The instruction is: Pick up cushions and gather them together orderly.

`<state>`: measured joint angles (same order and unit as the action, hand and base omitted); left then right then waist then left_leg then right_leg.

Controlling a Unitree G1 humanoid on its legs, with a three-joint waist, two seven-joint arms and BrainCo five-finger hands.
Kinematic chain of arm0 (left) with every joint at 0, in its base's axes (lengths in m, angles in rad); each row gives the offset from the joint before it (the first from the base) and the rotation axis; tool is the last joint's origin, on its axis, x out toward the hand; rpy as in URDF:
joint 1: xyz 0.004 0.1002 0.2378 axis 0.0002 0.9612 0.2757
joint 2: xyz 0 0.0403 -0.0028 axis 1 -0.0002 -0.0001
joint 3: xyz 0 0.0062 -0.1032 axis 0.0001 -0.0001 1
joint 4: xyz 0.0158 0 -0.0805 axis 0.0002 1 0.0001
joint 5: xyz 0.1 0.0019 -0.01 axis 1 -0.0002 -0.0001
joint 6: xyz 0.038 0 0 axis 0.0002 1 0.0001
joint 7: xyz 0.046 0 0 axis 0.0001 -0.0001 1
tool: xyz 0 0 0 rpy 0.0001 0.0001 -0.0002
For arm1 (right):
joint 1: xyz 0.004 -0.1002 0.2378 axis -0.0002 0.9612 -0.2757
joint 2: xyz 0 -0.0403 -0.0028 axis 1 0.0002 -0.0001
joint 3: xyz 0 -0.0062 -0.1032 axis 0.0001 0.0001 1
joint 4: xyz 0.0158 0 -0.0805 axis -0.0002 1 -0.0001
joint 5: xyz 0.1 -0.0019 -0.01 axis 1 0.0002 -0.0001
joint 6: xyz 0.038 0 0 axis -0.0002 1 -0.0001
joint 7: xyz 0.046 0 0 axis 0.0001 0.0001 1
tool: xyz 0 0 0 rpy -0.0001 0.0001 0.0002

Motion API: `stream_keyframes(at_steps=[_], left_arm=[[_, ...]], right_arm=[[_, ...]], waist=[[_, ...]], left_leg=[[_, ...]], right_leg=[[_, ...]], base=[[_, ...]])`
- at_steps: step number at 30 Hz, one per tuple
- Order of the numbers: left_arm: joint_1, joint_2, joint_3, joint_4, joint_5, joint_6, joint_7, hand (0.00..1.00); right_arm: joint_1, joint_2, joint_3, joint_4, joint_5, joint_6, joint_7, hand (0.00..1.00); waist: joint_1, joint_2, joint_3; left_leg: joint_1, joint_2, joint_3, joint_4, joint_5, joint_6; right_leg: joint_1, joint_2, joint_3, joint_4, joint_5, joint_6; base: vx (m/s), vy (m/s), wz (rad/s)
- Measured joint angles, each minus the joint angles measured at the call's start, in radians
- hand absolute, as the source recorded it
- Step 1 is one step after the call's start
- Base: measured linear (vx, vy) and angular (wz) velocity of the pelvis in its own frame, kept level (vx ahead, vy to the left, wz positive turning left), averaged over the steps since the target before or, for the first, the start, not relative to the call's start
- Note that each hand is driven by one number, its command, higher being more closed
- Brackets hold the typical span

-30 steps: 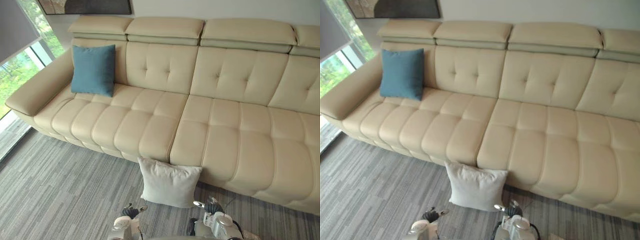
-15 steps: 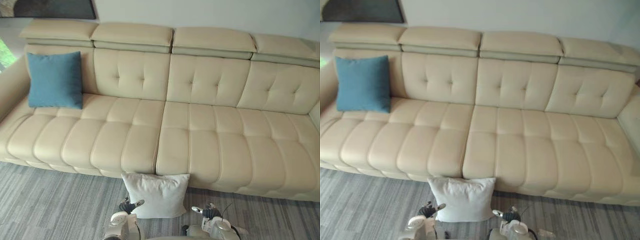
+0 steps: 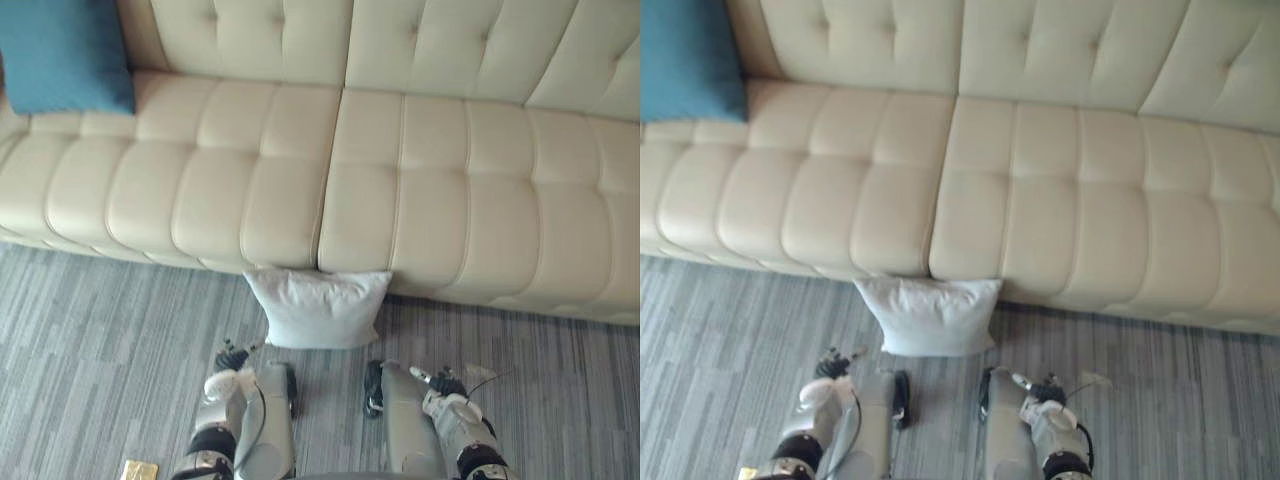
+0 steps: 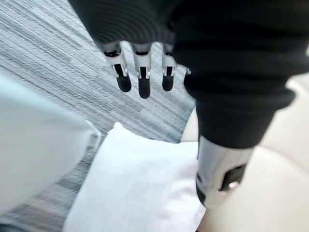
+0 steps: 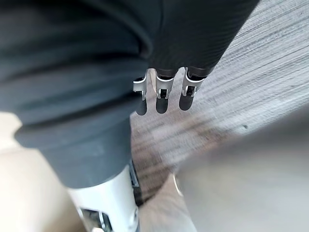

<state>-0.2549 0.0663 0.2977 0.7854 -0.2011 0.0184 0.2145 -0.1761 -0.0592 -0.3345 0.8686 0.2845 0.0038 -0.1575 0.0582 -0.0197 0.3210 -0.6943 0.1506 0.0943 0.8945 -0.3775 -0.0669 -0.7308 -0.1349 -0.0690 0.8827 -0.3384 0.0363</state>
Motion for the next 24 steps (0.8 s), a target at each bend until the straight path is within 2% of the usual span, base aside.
stream_keyframes(at_steps=[3, 9, 14, 17, 19, 20, 21, 24], left_arm=[[-0.076, 0.057, -0.001, -0.033, -0.027, -0.01, 0.008, 0.0], [-0.287, 0.186, -0.061, -0.069, -0.037, -0.016, 0.027, 0.0], [-0.453, 0.217, -0.123, -0.07, -0.033, -0.016, 0.044, 0.0], [-0.54, 0.214, -0.145, -0.071, -0.017, -0.015, 0.049, 0.0], [-0.576, 0.211, -0.173, -0.095, -0.017, -0.015, 0.07, 0.0], [-0.589, 0.209, -0.182, -0.107, -0.016, -0.015, 0.077, 0.0], [-0.612, 0.203, -0.189, -0.11, -0.016, -0.015, 0.092, 1.0], [-0.659, 0.175, -0.209, -0.124, -0.016, -0.013, 0.136, 1.0]], right_arm=[[-0.087, -0.023, -0.007, -0.038, 0.033, 0.0, -0.008, 0.0], [-0.338, -0.089, -0.003, -0.125, 0.04, -0.022, -0.022, 0.0], [-0.513, -0.134, 0.077, -0.227, 0.036, -0.034, -0.045, 0.0], [-0.623, -0.14, 0.141, -0.238, 0.031, -0.037, -0.059, 0.0], [-0.677, -0.131, 0.189, -0.265, 0.03, -0.043, -0.062, 0.0], [-0.694, -0.121, 0.206, -0.265, 0.03, -0.044, -0.065, 1.0], [-0.711, -0.106, 0.215, -0.266, 0.03, -0.045, -0.078, 1.0], [-0.747, -0.07, 0.241, -0.266, 0.029, -0.045, -0.105, 1.0]], waist=[[0.0, -0.004, 0.009], [0.001, -0.008, 0.086], [0.001, -0.007, 0.151], [0.002, -0.007, 0.187], [0.003, -0.006, 0.188], [0.003, -0.007, 0.189], [0.003, -0.006, 0.19], [0.003, -0.006, 0.19]], left_leg=[[-0.15, 0.015, -0.007, 0.059, 0.008, 0.005], [-0.426, 0.034, -0.028, 0.176, 0.038, 0.014], [-0.607, 0.039, -0.051, 0.279, 0.04, 0.009], [-0.658, 0.04, -0.053, 0.309, 0.039, 0.01], [-0.701, 0.04, -0.057, 0.324, 0.04, 0.01], [-0.716, 0.04, -0.062, 0.335, 0.04, 0.01], [-0.731, 0.039, -0.067, 0.342, 0.04, 0.009], [-0.76, 0.035, -0.072, 0.349, 0.04, 0.009]], right_leg=[[-0.149, 0.006, 0.008, 0.045, 0.02, -0.003], [-0.415, 0.014, 0.014, 0.149, 0.051, -0.004], [-0.589, 0.014, 0.016, 0.248, 0.053, -0.011], [-0.643, 0.012, 0.022, 0.284, 0.05, -0.009], [-0.686, 0.012, 0.022, 0.302, 0.045, -0.002], [-0.7, 0.012, 0.019, 0.312, 0.042, -0.002], [-0.713, 0.011, 0.017, 0.322, 0.041, -0.003], [-0.743, 0.009, 0.016, 0.336, 0.036, -0.005]], base=[[-0.22, -0.037, -0.11], [-0.14, -0.039, -0.02], [-0.06, -0.021, 0.02], [-0.05, -0.014, 0.02], [-0.06, -0.011, 0.01], [-0.06, -0.008, 0.05], [-0.05, -0.003, 0.03], [-0.03, 0.005, 0.07]])
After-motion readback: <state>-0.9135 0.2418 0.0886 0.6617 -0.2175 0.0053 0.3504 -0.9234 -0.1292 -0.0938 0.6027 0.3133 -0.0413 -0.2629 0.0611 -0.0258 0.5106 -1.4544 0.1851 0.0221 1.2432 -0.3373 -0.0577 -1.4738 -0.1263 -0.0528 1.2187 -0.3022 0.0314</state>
